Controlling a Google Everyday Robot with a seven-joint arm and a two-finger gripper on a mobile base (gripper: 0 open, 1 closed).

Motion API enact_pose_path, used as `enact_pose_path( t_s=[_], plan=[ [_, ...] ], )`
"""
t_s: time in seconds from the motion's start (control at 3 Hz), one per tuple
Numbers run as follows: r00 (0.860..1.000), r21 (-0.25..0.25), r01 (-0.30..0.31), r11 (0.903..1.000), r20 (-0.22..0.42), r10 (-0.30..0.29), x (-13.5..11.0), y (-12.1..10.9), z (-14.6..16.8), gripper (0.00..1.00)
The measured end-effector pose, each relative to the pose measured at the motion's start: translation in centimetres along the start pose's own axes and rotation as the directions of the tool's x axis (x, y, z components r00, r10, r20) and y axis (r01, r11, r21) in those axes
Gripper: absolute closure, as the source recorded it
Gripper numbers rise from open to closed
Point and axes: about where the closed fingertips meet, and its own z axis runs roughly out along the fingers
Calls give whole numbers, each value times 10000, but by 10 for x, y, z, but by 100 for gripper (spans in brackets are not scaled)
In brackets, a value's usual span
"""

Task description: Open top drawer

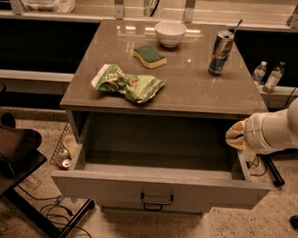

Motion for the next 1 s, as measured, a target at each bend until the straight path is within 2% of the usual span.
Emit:
enact_pose_path(
  t_s=[0.33, 0.67, 1.0],
  plan=[
    [9998, -160, 73, 9998, 161, -70, -11, 5, 16, 100],
    [9986, -615, 386, 9974, 397, -362, -35, 17, 51, 100],
    [9961, -1040, 633, 9926, 671, -565, -54, 35, 70, 100]
  ],
)
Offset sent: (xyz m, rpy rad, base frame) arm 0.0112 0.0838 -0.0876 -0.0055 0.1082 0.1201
